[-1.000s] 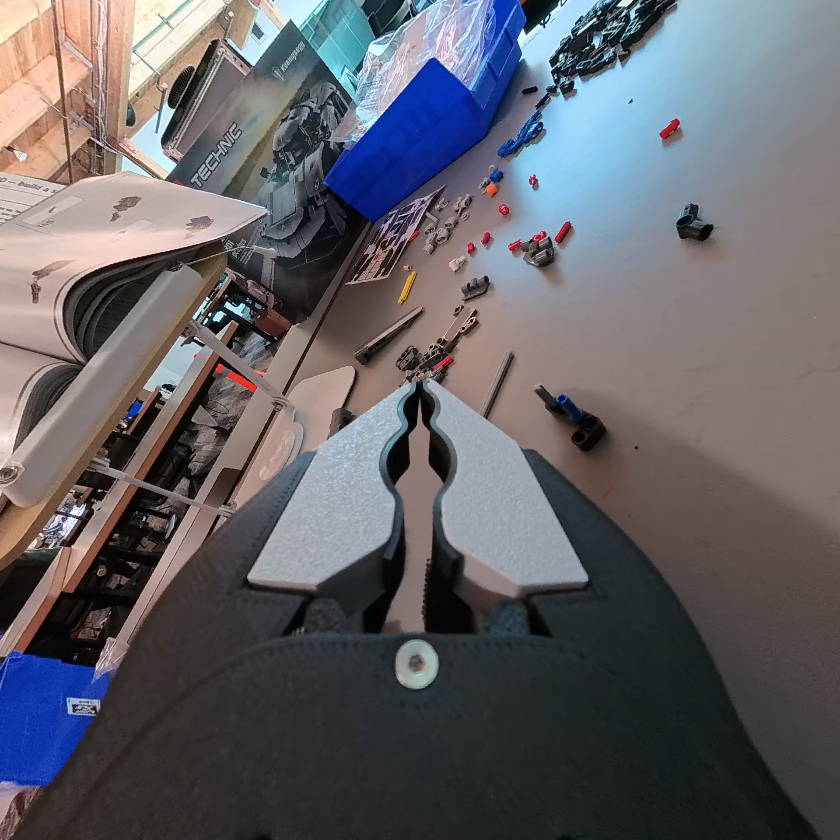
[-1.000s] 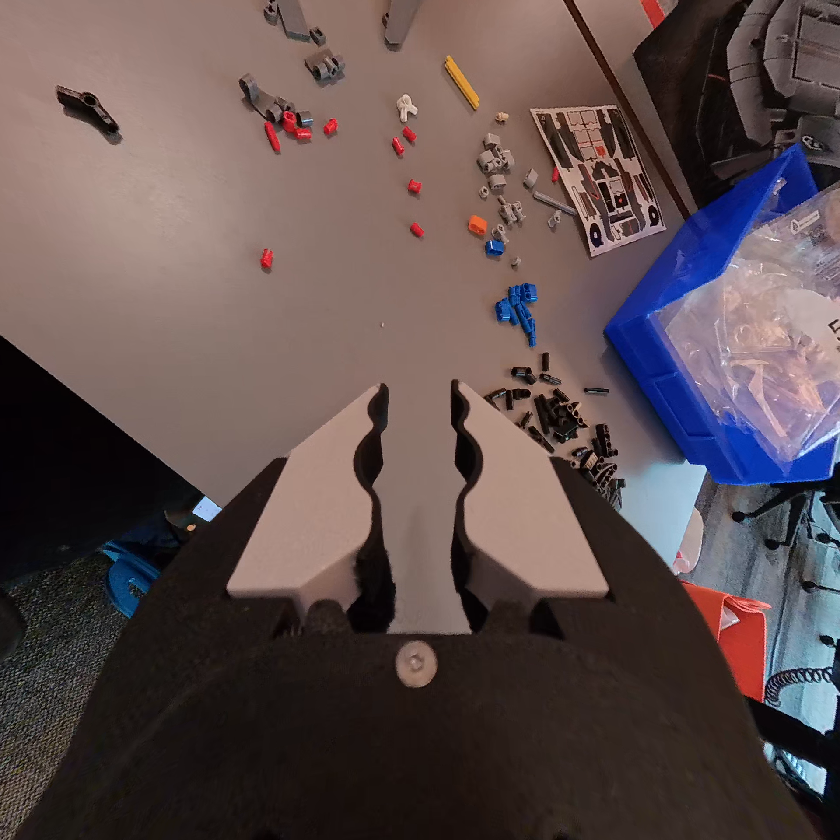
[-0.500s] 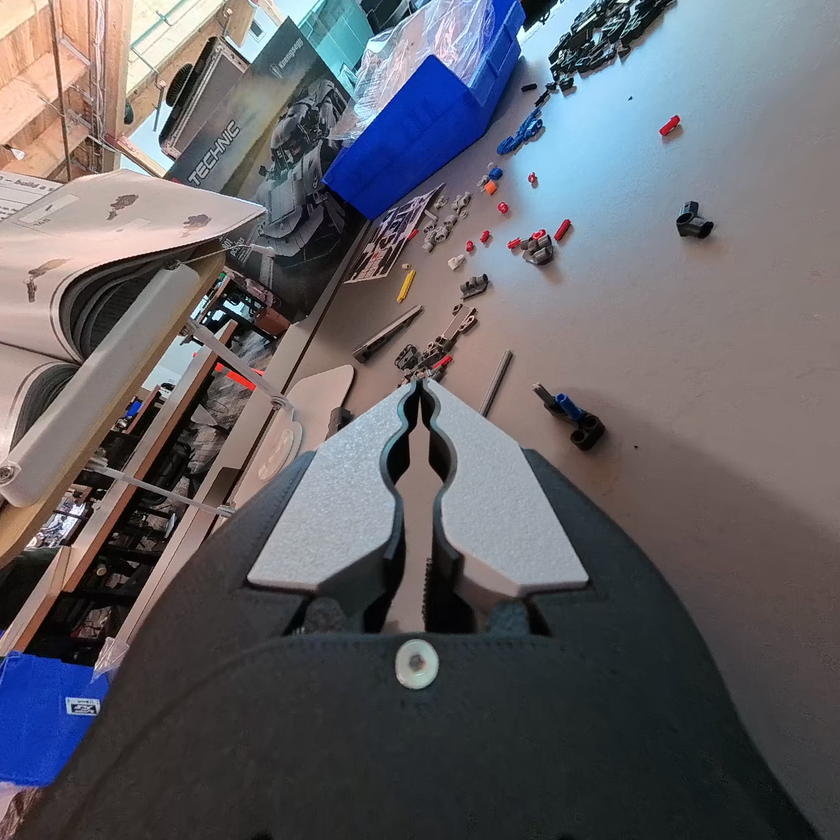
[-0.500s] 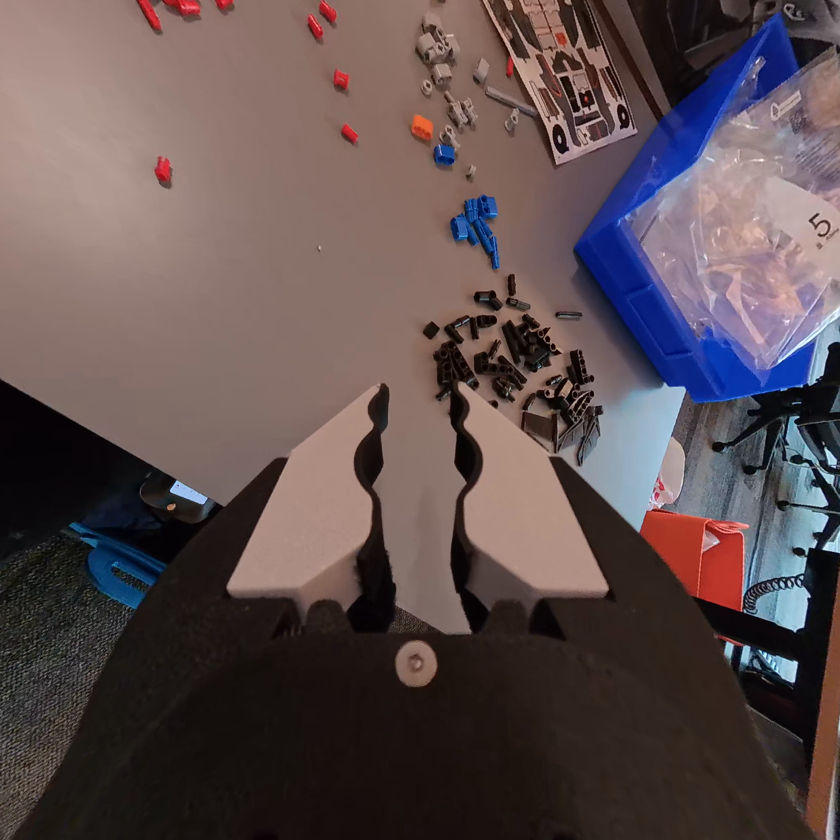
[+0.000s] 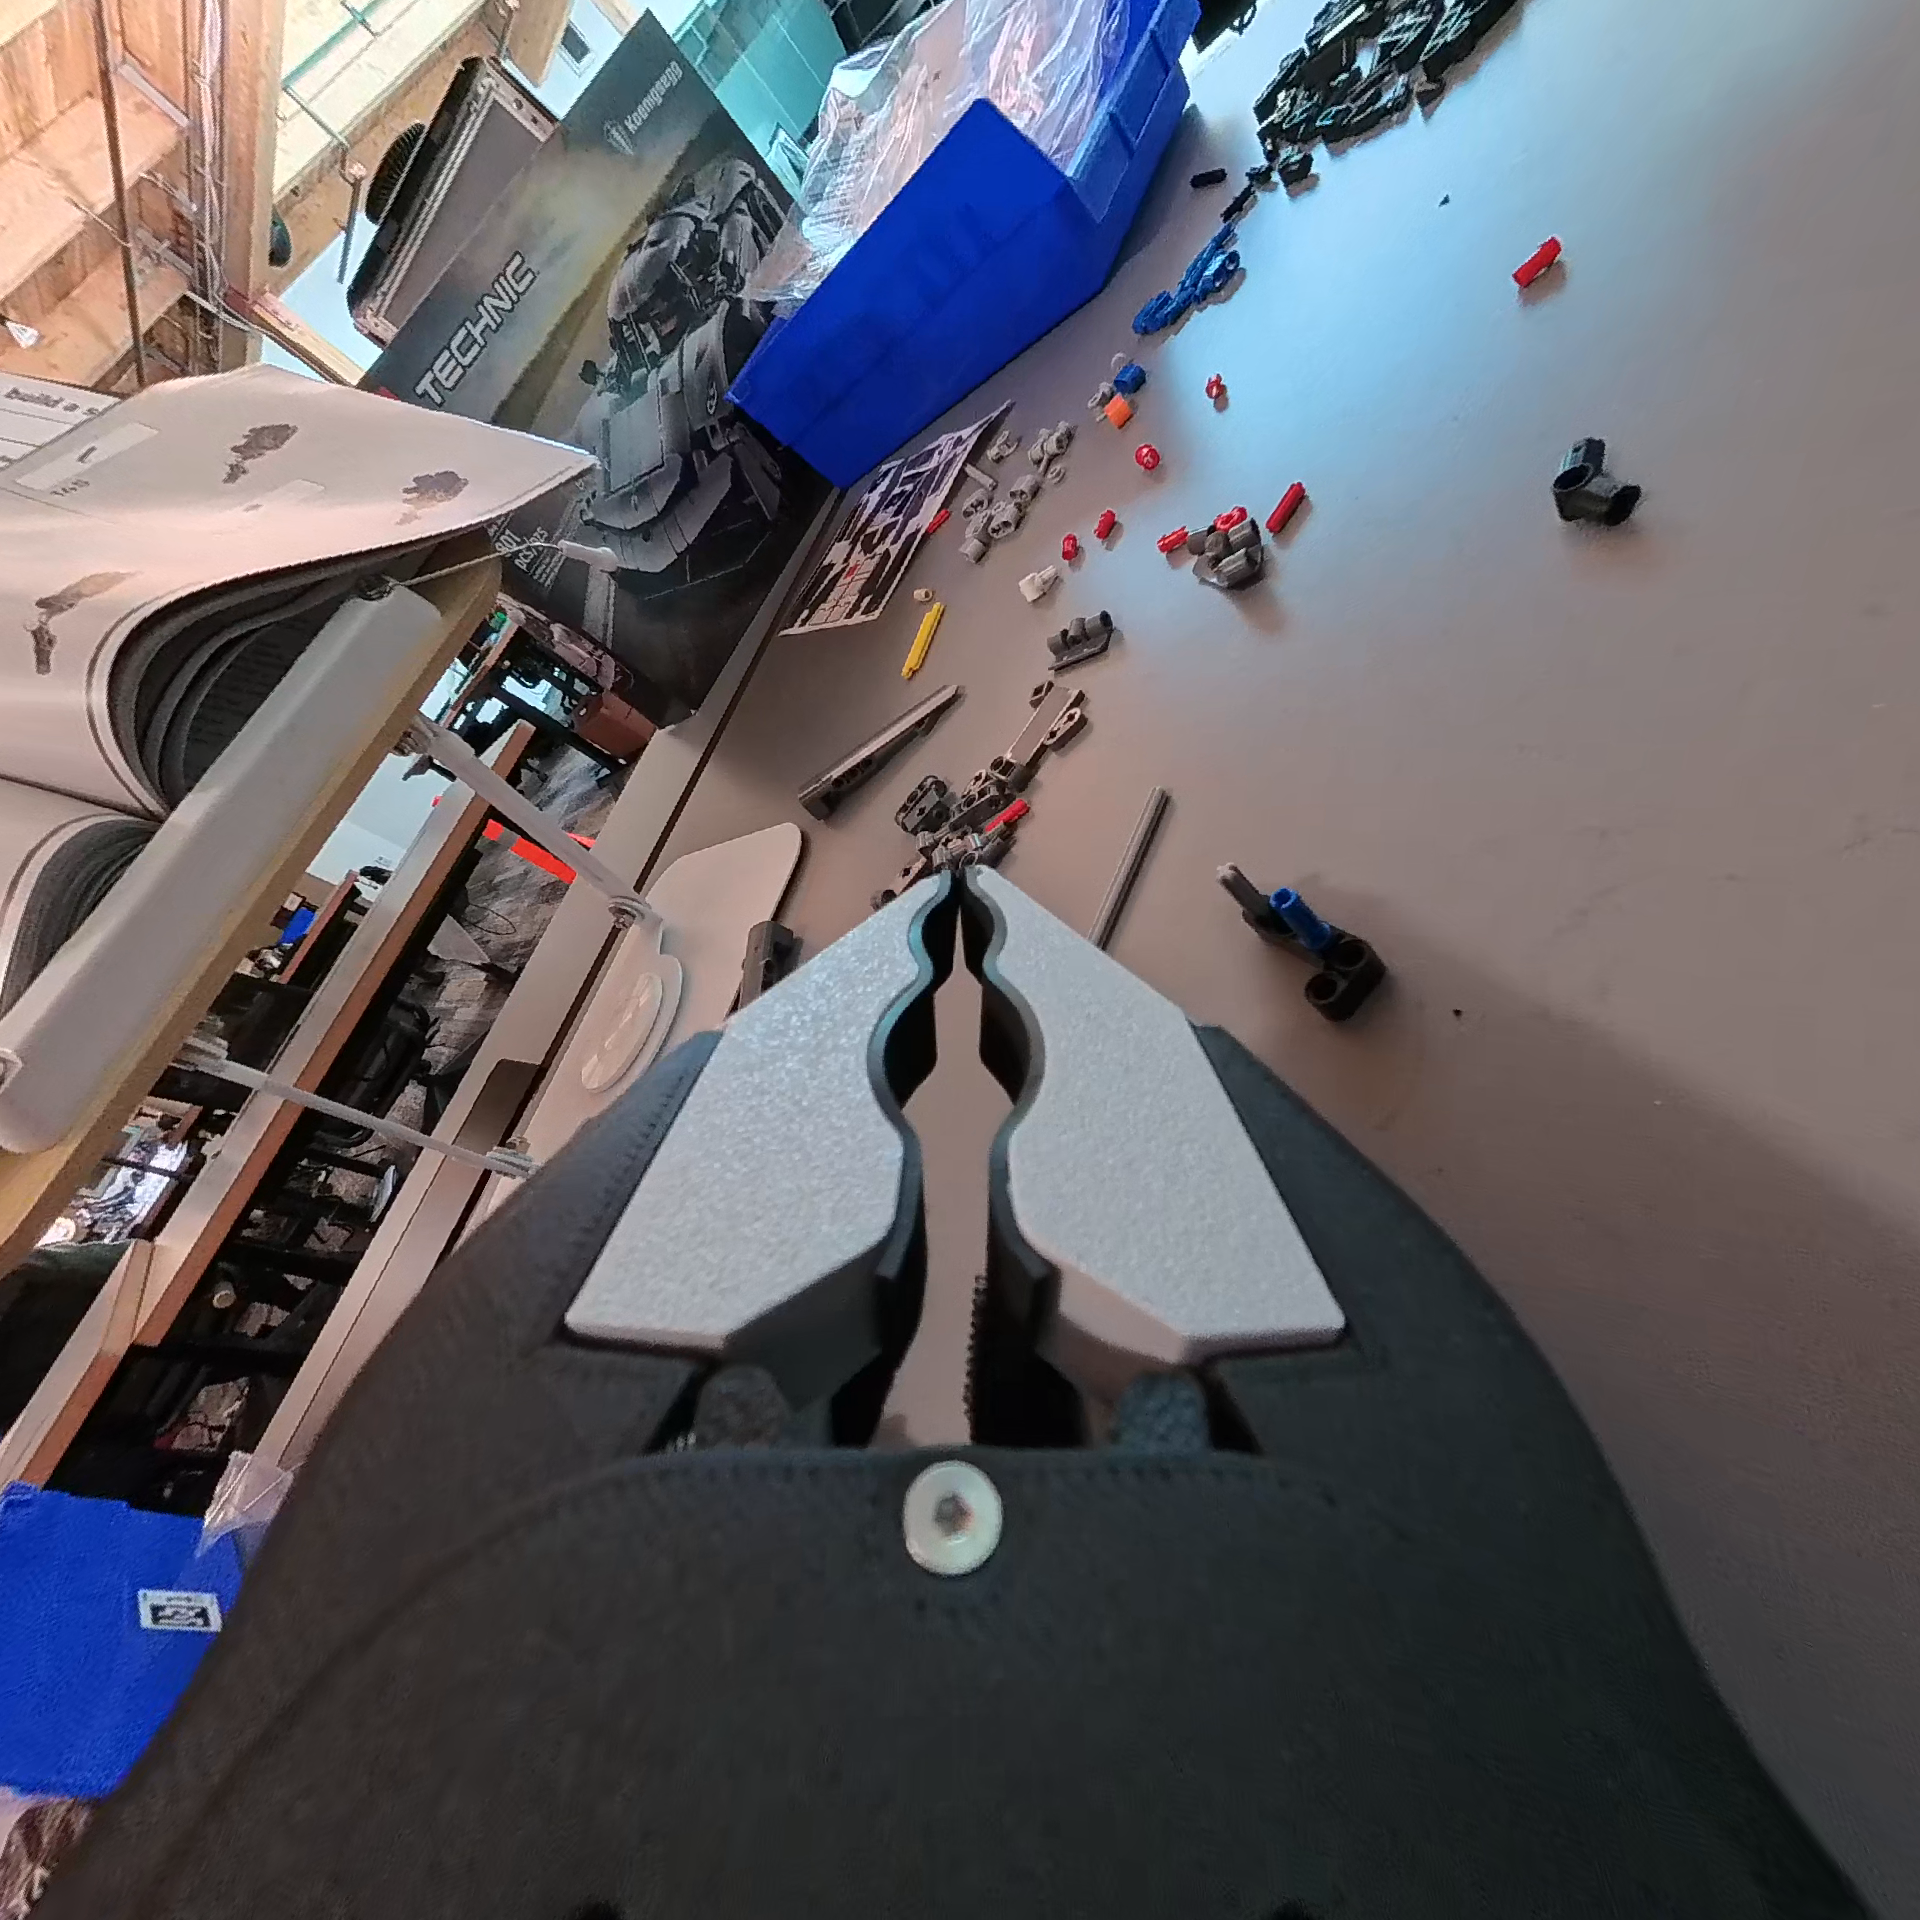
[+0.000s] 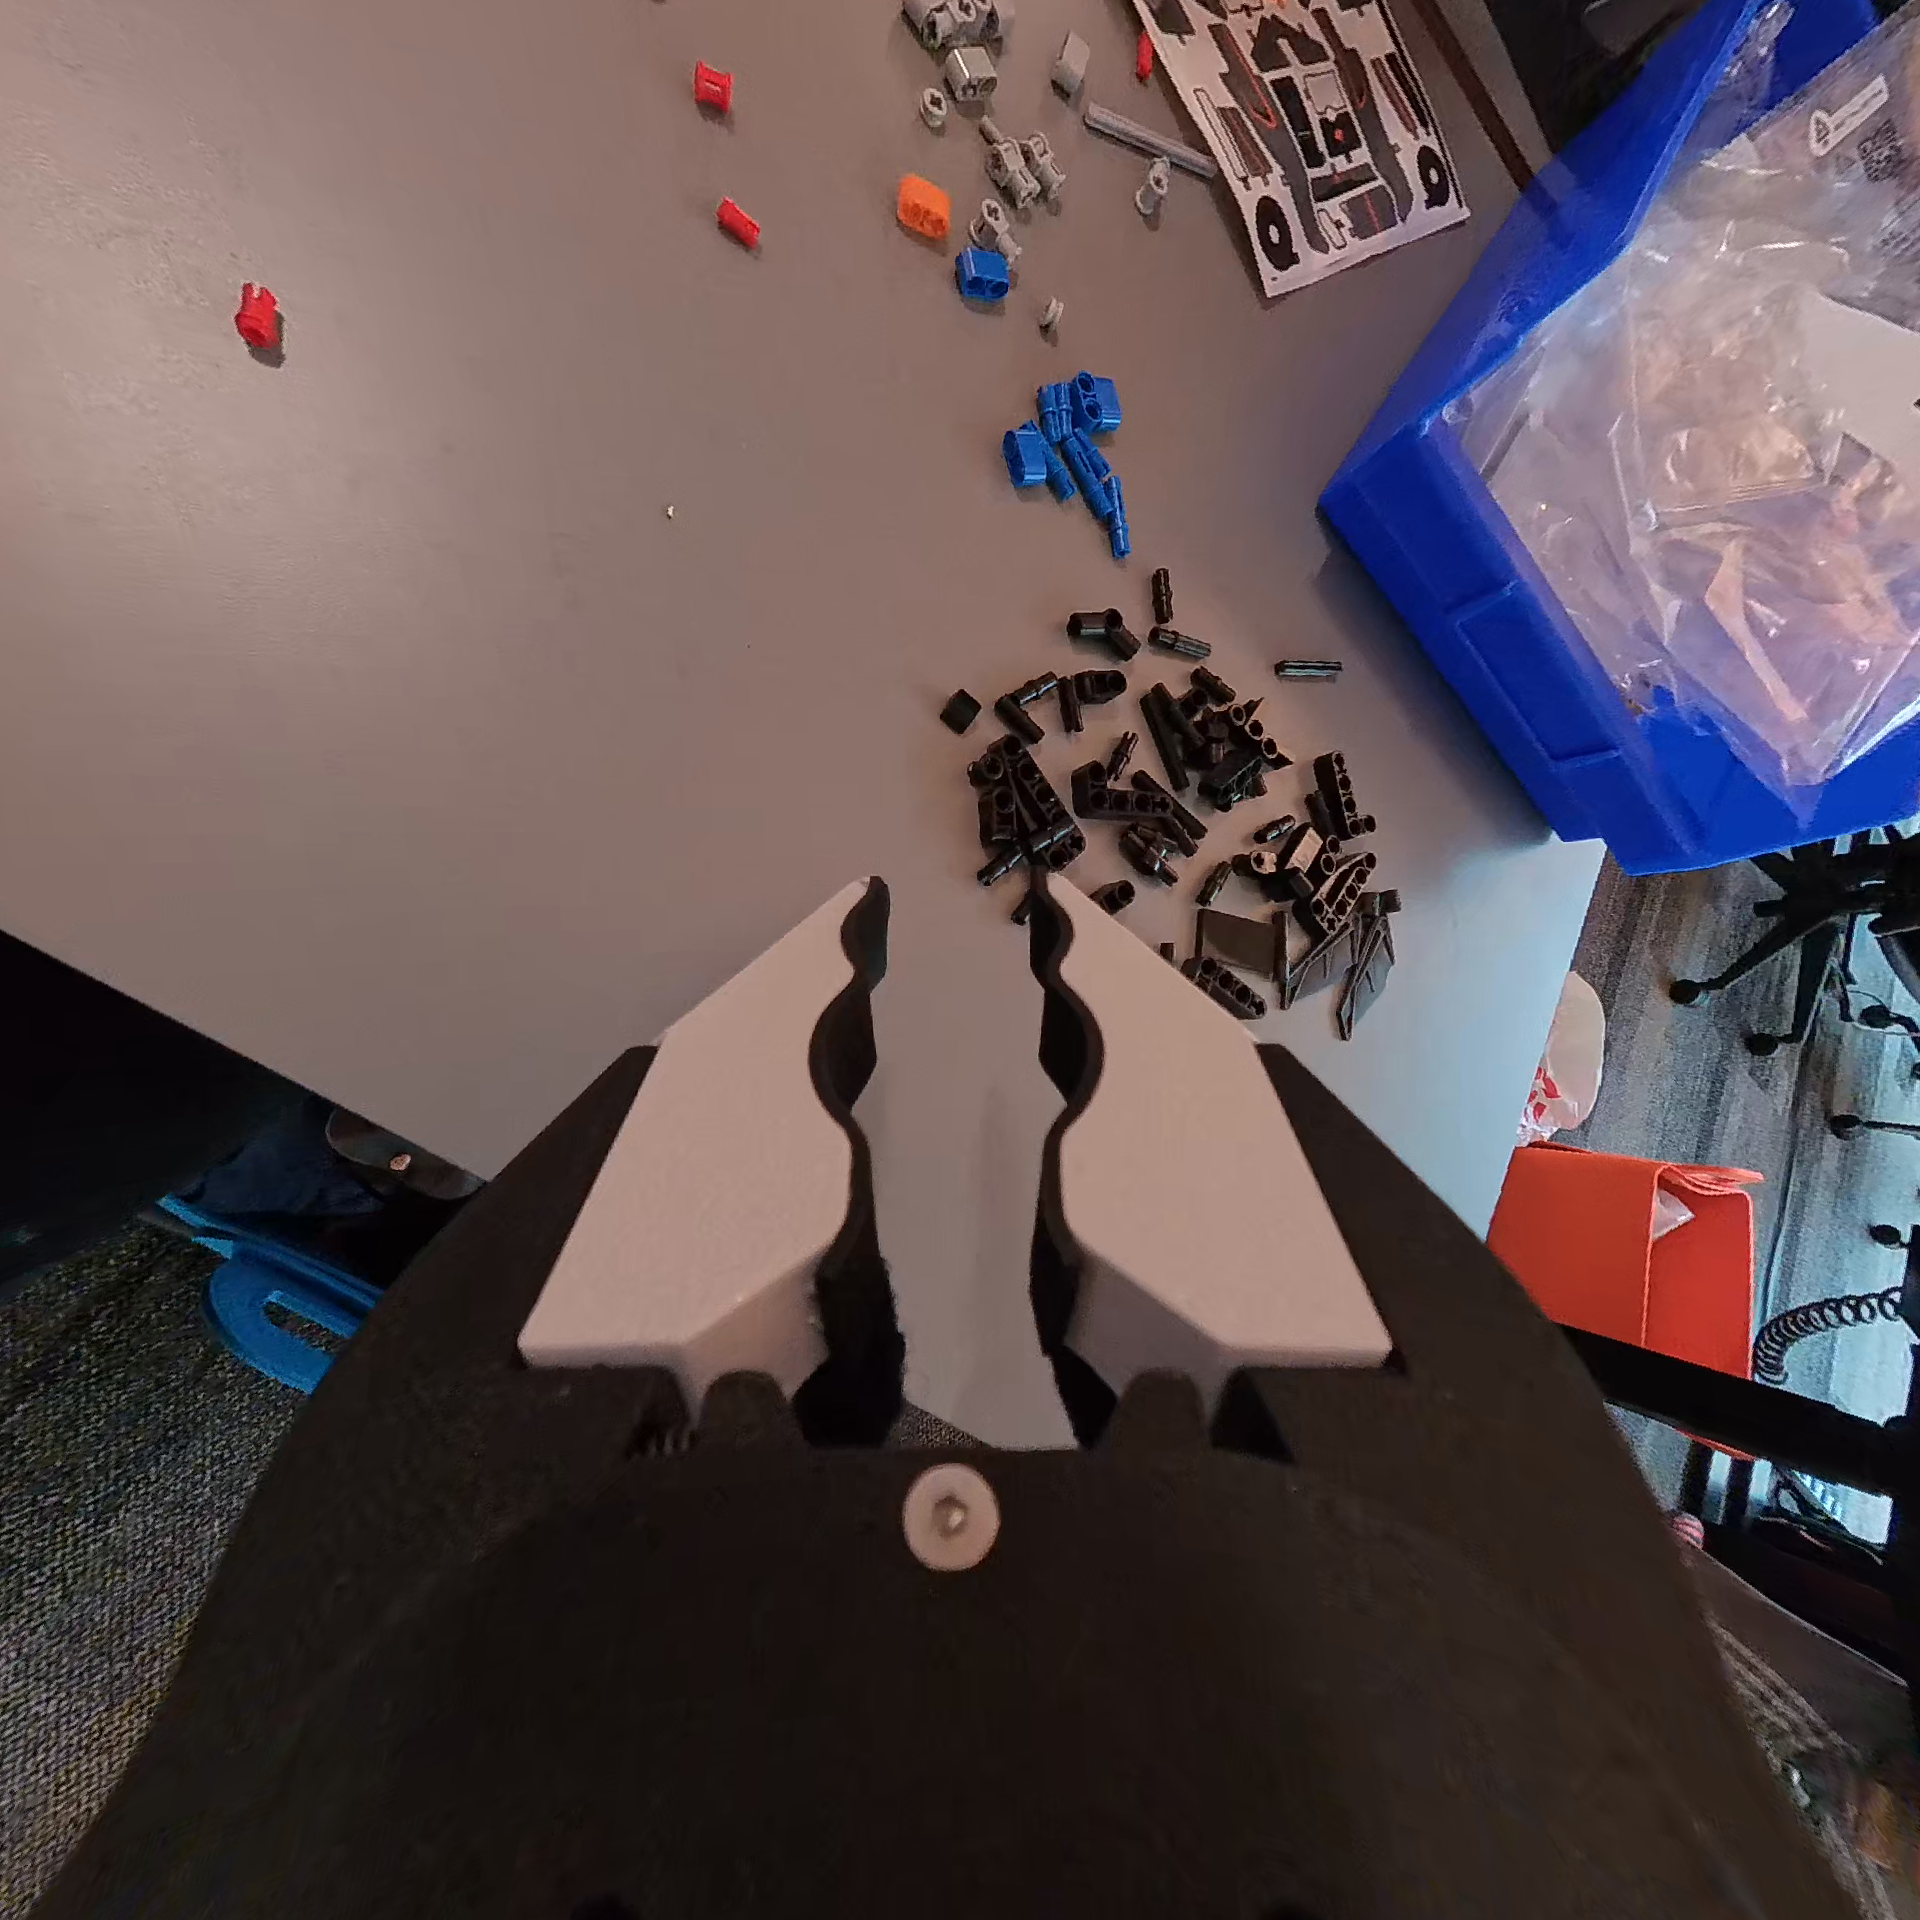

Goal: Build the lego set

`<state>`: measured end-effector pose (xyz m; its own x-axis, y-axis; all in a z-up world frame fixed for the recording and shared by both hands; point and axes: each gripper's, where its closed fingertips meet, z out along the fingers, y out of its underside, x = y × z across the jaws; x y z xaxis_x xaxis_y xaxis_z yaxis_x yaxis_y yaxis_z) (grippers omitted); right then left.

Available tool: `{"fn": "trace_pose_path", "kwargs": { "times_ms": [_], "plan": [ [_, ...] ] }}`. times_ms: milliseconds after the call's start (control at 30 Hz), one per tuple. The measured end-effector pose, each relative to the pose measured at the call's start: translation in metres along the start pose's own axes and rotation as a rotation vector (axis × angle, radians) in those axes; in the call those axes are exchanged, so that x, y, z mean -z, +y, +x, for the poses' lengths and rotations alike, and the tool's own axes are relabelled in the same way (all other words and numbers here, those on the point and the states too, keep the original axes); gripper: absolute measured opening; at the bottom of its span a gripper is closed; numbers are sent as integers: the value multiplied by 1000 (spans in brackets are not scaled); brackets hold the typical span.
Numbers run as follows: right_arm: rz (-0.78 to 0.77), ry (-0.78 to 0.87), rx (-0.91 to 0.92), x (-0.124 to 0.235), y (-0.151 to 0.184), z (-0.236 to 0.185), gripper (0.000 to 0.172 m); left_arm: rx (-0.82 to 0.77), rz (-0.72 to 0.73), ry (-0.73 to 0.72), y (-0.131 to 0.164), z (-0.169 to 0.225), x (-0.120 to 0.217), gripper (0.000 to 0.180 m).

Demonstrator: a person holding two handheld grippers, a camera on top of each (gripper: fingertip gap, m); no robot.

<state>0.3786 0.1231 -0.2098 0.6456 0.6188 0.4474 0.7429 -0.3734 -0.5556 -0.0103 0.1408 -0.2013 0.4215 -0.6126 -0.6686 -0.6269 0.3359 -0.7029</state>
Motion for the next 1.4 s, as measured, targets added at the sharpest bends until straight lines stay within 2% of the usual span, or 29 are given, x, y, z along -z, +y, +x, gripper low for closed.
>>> {"fn": "trace_pose_path", "kwargs": {
  "times_ms": [267, 633, 800, 1033, 1400],
  "plan": [
    [11, -7, -20, -13, 1, 7, 25, 7, -6, -1, 2, -1, -1, 0],
    [26, -18, 11, -51, -23, 35, 24, 10, -11, -12, 5, -3, -3, 0],
    [37, 8, -12, -49, -23, 44, 25, 20, -13, -13, 7, -4, -3, 0],
    [19, 32, -62, -39, -3, 50, 25, 34, -8, -5, 7, -4, -4, 0],
    [-1, 14, -70, -37, 8, 45, 25, 24, -12, -9, 7, -4, -4, 0]
  ]
}}
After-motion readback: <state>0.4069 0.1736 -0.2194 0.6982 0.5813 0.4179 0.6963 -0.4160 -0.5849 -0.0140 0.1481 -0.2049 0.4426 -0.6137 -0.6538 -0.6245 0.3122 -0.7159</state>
